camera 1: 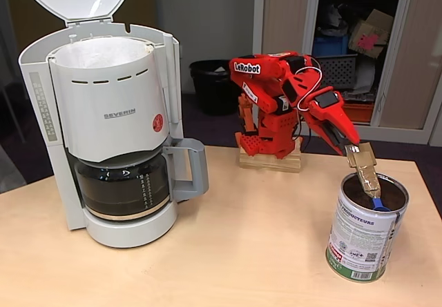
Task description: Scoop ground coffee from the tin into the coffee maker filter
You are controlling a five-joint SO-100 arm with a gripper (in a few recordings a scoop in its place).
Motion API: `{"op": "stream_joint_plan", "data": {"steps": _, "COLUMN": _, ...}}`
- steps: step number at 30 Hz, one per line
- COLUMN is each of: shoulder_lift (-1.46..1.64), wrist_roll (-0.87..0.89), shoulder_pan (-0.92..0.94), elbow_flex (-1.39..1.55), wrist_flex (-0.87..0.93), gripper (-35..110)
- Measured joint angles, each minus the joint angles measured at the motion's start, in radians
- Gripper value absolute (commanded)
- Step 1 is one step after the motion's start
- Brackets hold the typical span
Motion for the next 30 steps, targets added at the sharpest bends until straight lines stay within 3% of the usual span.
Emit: {"op": "stream_joint_plan", "data": {"steps": 30, "shoulder_lift": -0.403, "wrist_roll": -0.020, "shoulder_pan": -0.002, "elbow_flex": -0.123, "wrist_flex": -0.241, "gripper": 21}}
